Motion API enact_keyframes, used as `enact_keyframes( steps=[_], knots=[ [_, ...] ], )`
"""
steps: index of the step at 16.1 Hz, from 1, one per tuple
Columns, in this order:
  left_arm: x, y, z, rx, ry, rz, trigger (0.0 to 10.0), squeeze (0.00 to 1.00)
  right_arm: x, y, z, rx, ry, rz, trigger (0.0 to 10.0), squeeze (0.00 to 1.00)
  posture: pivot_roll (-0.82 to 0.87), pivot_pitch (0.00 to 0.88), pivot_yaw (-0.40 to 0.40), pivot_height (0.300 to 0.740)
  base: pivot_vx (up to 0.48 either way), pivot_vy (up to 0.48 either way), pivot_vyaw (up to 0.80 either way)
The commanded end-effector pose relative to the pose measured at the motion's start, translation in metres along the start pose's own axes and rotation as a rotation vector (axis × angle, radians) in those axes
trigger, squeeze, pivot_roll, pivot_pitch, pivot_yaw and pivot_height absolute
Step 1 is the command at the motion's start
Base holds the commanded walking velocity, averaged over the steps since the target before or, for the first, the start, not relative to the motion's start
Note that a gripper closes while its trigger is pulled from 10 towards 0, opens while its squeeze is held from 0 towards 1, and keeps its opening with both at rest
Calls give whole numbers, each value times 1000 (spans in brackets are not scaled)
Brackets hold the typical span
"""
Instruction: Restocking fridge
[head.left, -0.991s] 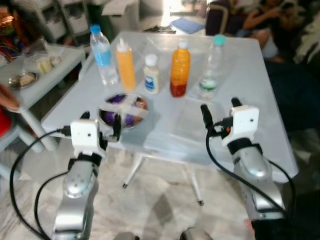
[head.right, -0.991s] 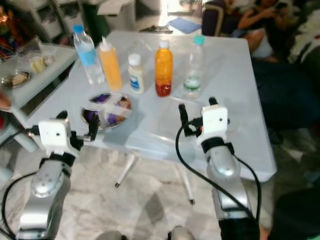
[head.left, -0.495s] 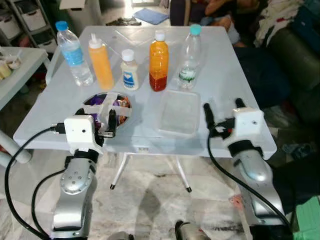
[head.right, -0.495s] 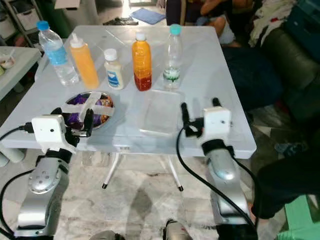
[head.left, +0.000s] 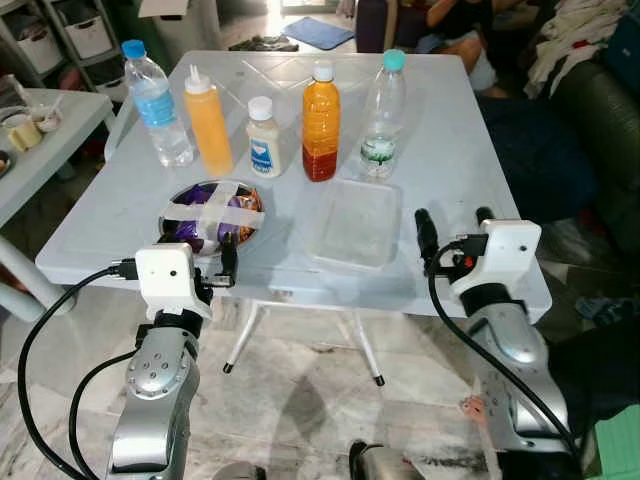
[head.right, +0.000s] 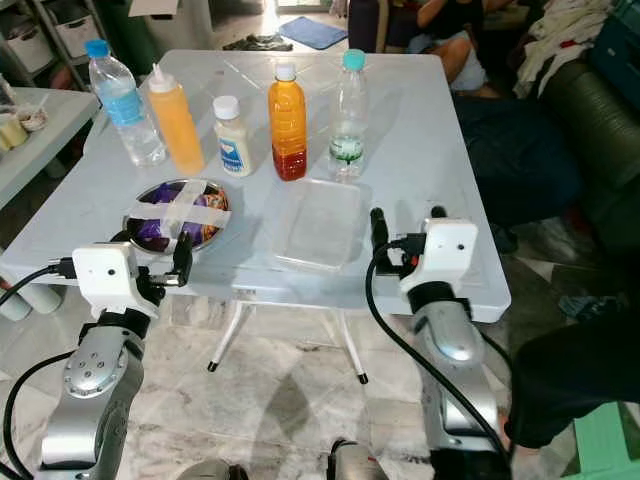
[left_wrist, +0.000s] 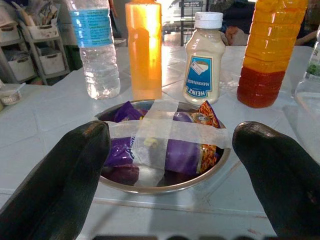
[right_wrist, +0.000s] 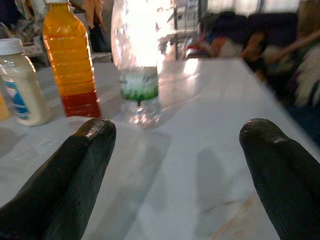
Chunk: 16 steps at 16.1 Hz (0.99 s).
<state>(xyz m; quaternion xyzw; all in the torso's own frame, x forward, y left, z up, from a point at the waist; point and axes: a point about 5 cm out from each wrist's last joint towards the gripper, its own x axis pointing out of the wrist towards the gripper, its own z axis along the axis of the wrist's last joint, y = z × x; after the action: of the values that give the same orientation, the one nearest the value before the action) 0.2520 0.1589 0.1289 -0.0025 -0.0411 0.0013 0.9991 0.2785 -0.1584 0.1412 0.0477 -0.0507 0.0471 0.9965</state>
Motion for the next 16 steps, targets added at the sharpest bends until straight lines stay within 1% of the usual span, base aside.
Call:
enact_keyframes(
  steps=[1,3,4,6,8,9,12,14,15,16],
  knots=[
    [-1,4,-3,21,16,9,10000,0,2,2,-5,47,32,18,10000,0,-69,106,55,740,0,0,0],
    [0,2,-2,23,11,-3,10000,0,5,8,-15,192,92,30,10000,0,-62,107,56,740,0,0,0],
    [0,1,-1,22,8,-9,10000,0,4,13,-18,237,112,60,10000,0,-62,107,56,740,0,0,0],
    [0,-1,0,20,7,-15,10000,0,2,20,-22,267,130,100,10000,0,-63,110,58,740,0,0,0],
    [0,-2,0,19,7,-20,10000,0,1,25,-26,323,157,134,10000,0,-63,111,59,740,0,0,0],
    [1,-3,0,18,7,-25,10000,0,3,28,-27,376,174,159,10000,0,-63,112,59,740,0,0,0],
    [2,-4,1,19,4,-28,10000,0,5,28,-30,412,195,155,10000,0,-62,112,58,740,0,0,0],
    [2,-4,1,19,3,-28,10000,0,2,26,-36,439,222,153,10000,0,-58,113,56,740,0,0,0],
    [2,-4,1,20,3,-29,10000,0,2,27,-36,441,222,169,9412,0,-56,115,57,740,0,0,0],
    [2,-4,1,20,4,-33,10000,0,4,29,-35,454,223,189,0,0,-56,114,58,740,0,0,0]
  ],
)
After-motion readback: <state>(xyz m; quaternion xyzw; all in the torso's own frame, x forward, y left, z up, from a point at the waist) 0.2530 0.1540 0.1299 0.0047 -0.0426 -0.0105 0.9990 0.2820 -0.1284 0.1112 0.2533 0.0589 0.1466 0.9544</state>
